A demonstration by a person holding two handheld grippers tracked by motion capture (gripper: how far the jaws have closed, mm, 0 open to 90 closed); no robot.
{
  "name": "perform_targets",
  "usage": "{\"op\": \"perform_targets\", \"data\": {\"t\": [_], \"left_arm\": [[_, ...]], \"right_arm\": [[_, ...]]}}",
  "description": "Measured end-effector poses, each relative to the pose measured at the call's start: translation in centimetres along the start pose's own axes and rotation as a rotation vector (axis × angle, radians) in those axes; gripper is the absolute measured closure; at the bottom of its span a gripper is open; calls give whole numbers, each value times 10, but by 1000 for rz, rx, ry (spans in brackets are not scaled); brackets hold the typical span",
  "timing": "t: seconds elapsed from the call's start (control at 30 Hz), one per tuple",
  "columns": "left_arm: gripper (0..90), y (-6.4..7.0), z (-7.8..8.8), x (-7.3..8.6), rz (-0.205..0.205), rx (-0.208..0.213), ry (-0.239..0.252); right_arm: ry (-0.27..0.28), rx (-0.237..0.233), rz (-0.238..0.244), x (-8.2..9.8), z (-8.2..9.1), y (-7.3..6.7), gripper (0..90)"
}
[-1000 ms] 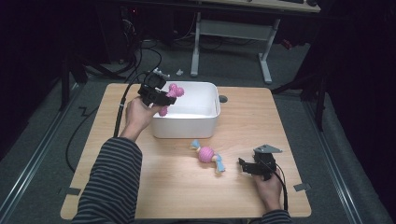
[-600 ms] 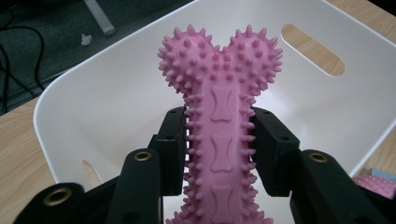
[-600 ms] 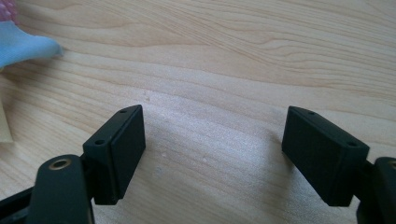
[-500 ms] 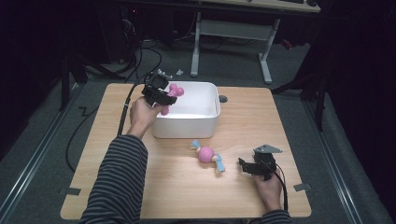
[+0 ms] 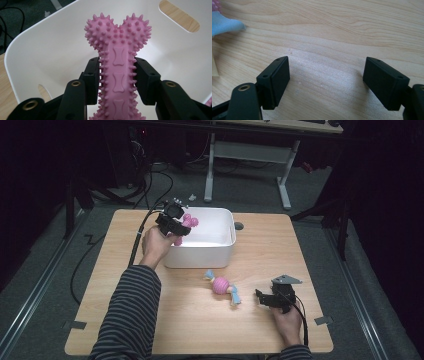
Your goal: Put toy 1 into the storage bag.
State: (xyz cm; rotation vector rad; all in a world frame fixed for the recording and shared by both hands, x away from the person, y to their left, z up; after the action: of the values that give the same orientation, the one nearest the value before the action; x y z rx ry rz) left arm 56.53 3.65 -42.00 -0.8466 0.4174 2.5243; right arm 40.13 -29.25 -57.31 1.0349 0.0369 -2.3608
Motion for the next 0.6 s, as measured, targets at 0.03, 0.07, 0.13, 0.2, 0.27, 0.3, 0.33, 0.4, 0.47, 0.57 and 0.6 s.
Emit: {"op": "perform_targets", "data": {"t": [0.03, 0.07, 0.13, 0.2, 0.27, 0.3, 0.33, 0.4, 0.47, 0.57, 0.6], "left_arm": [[581, 0, 0, 0, 0, 0, 0], [580, 0, -1, 1, 0, 1, -3], [580, -1, -2, 2, 8, 7, -3], [579, -2, -3, 3, 14, 8, -9], [578, -3, -4, 4, 16, 5, -15], [577, -3, -5, 4, 21, 5, -13], [576, -3, -5, 4, 24, 5, -13], [572, -3, -6, 5, 22, 3, -20], [564, -2, -8, 6, 19, 2, -31], [519, -2, -7, 7, 34, 18, -29], [517, -2, -6, 7, 32, 20, -28]], "right_arm": [[0, 0, 0, 0, 0, 0, 214], [0, 0, 1, 0, 0, 0, 214], [0, 0, 0, 0, 0, 0, 214], [0, 0, 1, 0, 0, 0, 214], [0, 0, 1, 0, 0, 0, 214], [0, 0, 1, 0, 0, 0, 214], [0, 0, 1, 0, 0, 0, 214], [0, 0, 1, 0, 0, 0, 214], [0, 0, 0, 0, 0, 0, 214], [1, 0, -1, 0, 0, 0, 214], [0, 0, 0, 0, 0, 0, 214]]}}
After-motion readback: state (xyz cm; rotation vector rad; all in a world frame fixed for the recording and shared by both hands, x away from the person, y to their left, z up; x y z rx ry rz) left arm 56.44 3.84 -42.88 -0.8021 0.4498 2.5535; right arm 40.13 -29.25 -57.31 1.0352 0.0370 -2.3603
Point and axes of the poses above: each handheld gripper's, and its own axes: z roughly backward along the jaws, x roughly out of its underside, y roughly to its right, the point moved 6 cm from there along -z, roughly forward along the jaws, and after that the axes turned 14 degrees about z, right-handed, at the moved point
